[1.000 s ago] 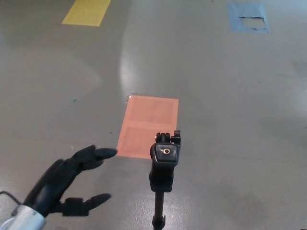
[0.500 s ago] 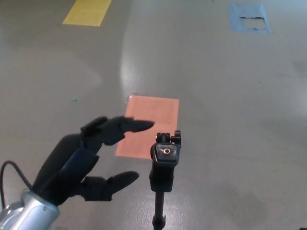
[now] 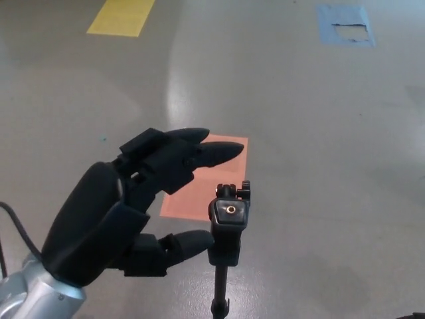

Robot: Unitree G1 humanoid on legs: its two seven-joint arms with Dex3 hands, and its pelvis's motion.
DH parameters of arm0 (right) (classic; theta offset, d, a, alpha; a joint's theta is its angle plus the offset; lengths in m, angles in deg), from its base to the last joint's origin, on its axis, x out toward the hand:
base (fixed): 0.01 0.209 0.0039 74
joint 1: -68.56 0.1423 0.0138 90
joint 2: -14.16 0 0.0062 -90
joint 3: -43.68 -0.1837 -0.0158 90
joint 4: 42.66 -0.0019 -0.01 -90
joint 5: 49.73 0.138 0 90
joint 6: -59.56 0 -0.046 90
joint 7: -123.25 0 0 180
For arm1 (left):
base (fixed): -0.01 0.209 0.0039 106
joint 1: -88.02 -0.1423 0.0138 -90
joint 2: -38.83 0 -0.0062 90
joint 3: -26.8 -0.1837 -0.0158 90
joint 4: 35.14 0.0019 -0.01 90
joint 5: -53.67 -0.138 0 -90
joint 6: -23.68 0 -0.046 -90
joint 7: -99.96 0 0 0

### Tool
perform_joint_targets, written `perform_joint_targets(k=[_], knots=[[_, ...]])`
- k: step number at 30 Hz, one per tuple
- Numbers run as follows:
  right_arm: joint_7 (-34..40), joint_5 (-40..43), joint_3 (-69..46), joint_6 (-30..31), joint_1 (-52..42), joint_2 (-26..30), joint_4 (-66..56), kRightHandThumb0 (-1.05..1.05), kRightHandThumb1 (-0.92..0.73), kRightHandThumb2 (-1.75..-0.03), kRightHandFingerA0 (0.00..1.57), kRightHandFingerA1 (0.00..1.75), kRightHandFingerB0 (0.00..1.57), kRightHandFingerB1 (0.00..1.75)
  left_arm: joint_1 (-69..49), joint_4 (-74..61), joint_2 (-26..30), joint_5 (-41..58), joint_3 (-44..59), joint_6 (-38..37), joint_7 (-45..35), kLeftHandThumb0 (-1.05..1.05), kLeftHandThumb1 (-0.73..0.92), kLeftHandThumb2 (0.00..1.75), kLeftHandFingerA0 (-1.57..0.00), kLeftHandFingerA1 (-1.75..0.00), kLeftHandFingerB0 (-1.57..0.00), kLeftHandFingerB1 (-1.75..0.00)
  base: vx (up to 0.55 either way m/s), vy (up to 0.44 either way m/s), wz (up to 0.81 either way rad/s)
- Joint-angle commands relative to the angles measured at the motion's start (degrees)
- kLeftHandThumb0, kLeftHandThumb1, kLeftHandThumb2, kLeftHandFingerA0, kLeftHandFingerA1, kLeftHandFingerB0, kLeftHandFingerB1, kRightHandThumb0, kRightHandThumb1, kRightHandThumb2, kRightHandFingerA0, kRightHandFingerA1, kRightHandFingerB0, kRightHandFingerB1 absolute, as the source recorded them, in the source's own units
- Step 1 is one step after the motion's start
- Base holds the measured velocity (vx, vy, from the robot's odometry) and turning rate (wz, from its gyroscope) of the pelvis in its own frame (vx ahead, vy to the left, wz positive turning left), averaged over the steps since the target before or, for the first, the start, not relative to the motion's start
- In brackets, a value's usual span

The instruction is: The robot uses its left hand to grab the top of a phone stand kept on the floor and rotates it anti-clockwise

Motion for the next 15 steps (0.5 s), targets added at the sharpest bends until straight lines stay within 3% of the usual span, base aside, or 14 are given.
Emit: perform_joint_targets(k=[1,15], knots=[[-0.7,-0.4,0.2,0.3,0.0,1.3,0.4,-0.4,-0.72,-0.63,0.81,0.47,0.3,0.32,0.1,0.6,0.4,-2.7,-0.4,-3.0,1.1,-0.31,0.44,0.6,-0.22,-0.41,-0.19,-0.47,0.0,0.0,0.0],[-1.4,0.0,0.2,0.7,0.5,1.3,0.4,-0.39,-0.73,-0.64,0.79,0.47,0.29,0.32,3.0,5.8,0.4,-6.9,-2.6,-4.2,1.8,-0.39,0.41,0.6,-0.19,-0.4,-0.17,-0.48,0.0,0.0,0.0]])
